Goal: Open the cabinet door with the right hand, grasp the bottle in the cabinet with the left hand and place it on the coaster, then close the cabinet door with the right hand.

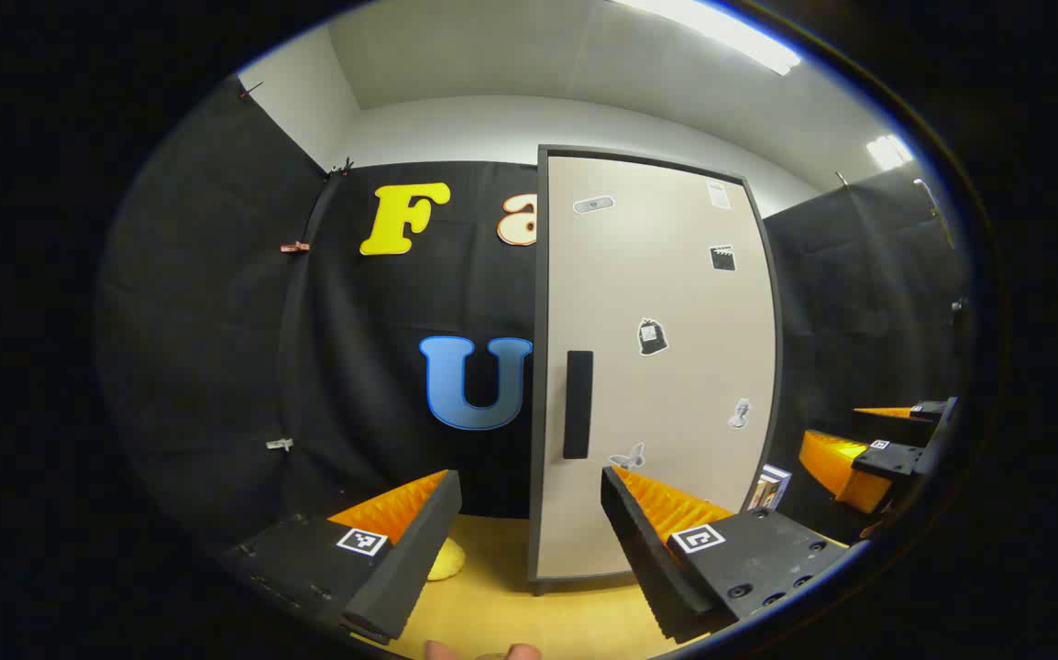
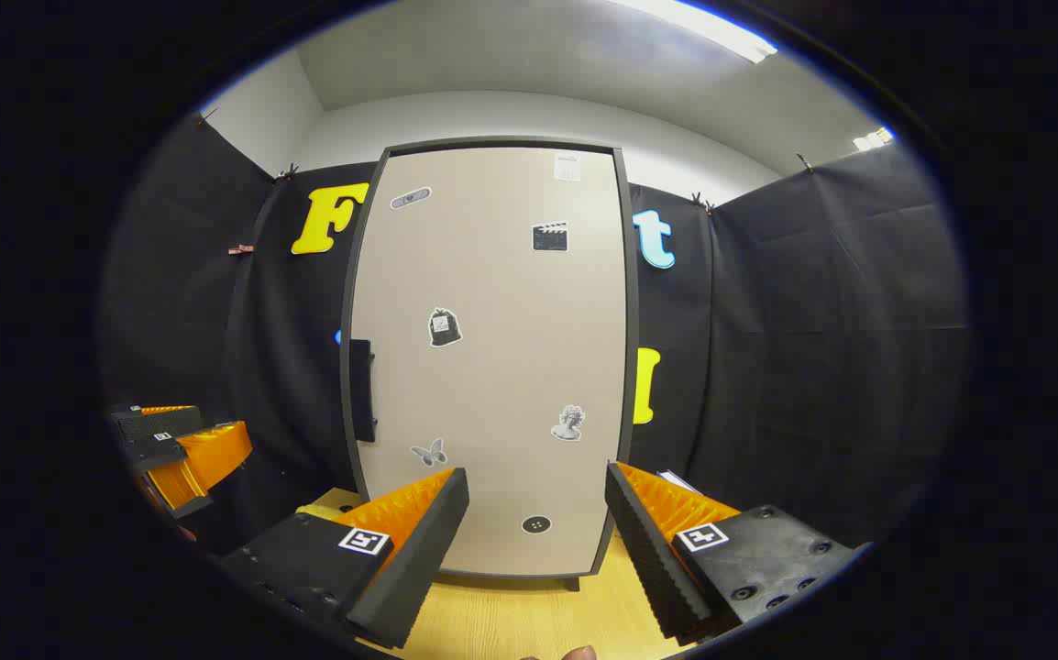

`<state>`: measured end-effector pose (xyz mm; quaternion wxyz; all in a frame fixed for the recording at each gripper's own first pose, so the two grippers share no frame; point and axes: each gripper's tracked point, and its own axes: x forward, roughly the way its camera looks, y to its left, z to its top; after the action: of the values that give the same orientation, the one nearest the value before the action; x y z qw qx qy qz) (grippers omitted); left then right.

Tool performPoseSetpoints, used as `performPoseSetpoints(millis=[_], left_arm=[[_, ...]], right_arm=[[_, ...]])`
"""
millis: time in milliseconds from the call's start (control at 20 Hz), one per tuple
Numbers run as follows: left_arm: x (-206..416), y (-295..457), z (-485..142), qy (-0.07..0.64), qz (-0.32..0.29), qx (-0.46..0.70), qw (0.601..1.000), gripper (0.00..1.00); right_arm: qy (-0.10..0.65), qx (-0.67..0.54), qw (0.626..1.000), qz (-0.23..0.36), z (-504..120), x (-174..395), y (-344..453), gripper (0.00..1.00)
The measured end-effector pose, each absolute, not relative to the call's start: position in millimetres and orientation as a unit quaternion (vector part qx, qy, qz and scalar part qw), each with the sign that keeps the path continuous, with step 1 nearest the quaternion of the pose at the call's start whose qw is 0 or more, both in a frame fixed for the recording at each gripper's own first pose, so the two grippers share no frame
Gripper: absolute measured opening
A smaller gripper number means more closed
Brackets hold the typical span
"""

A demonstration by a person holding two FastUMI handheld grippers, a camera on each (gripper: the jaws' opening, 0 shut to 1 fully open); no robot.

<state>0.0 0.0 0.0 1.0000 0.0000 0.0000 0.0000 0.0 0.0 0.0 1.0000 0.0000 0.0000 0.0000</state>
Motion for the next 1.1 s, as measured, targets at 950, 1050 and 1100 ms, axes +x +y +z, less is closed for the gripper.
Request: performPoseSetpoints(millis=[950,1050,1100], left_arm=[[-2,27,-5,0.003,0.01,0.021,1.0,0.97],[-1,35,-6,0.005,0.012,0.017,1.0,0.97],[0,38,-7,0.005,0.013,0.015,1.0,0.96]], right_arm=[[-0.006,0.014,1.0,0.013,7,6,29,0.98],[-0.011,0.011,1.0,0.022,13,14,42,0.97],[-0.01,0.012,1.0,0.025,15,19,48,0.97]])
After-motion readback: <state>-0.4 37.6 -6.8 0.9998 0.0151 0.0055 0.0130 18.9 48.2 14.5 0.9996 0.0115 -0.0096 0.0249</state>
